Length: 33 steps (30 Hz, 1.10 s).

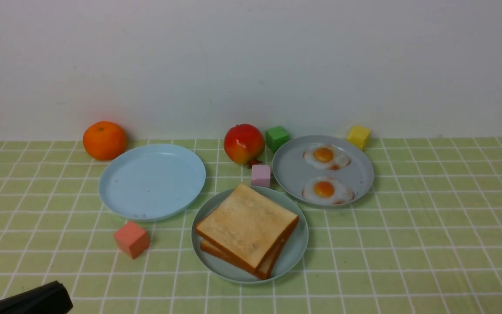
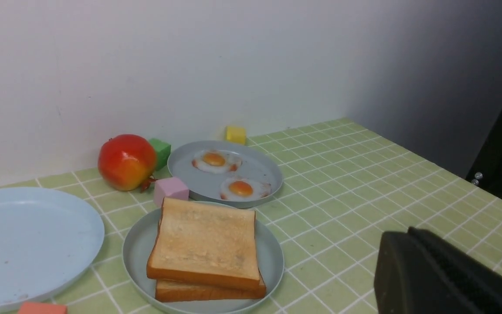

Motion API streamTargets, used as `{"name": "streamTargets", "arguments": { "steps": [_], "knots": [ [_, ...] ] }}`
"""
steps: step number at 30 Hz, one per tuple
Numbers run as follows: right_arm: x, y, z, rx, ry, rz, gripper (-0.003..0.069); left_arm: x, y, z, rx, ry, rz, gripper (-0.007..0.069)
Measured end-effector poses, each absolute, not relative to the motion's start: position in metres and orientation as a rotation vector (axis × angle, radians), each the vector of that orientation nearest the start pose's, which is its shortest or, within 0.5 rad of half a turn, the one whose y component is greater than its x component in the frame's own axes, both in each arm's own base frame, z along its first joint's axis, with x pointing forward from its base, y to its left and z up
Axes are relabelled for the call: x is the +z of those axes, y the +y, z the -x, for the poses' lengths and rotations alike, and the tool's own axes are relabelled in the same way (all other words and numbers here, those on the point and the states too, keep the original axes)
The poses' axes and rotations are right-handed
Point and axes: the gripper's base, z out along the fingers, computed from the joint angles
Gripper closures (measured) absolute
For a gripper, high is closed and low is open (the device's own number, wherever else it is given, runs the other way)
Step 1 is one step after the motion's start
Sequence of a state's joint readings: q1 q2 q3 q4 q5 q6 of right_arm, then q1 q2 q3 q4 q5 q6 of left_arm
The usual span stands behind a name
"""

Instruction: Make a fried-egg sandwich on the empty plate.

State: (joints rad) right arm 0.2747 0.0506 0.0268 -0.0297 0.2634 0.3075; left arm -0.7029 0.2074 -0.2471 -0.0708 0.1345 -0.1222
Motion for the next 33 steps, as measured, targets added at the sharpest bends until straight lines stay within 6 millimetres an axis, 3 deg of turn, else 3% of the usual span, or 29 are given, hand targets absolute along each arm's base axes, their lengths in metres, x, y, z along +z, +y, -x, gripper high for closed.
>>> {"name": "streamTargets", "arguments": {
  "steps": [6,33],
  "knots": [
    [0.1804,0.0041,-0.0556,0.187,1.774,-0.088,0.0672,0.2716,-0.0450,-0.0517,-0.704,1.570,-0.418,0.0636],
    [0.1729,0.0058,-0.0521,0.118,1.872,0.025,0.0672,0.2712,-0.0449,-0.0518,-0.702,1.574,-0.418,0.0627]
  ]
}}
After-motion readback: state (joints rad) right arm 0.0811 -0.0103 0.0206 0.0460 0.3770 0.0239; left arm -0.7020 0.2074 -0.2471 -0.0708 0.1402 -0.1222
